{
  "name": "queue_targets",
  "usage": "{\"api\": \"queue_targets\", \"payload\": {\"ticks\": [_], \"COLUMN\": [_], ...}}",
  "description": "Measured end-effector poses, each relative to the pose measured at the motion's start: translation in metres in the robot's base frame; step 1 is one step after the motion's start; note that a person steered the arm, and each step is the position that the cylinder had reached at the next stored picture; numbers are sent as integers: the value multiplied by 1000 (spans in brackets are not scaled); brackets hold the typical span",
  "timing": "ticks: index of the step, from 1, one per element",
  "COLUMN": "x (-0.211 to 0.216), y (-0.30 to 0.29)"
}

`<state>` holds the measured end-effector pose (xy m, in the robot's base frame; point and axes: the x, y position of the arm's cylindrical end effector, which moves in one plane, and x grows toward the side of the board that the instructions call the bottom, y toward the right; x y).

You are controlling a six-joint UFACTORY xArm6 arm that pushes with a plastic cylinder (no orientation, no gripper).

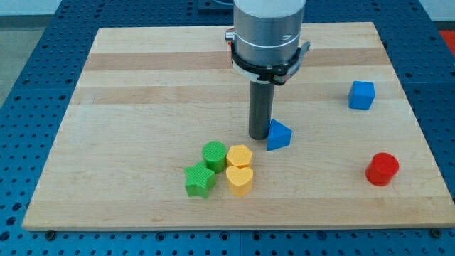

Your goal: Move the blue triangle into the red circle

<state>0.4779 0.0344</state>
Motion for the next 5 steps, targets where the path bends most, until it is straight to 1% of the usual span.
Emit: {"api": "queue_targets", "payload": {"ticks": [3,4,5], "x": [0,5,20], "y": [16,30,47]}}
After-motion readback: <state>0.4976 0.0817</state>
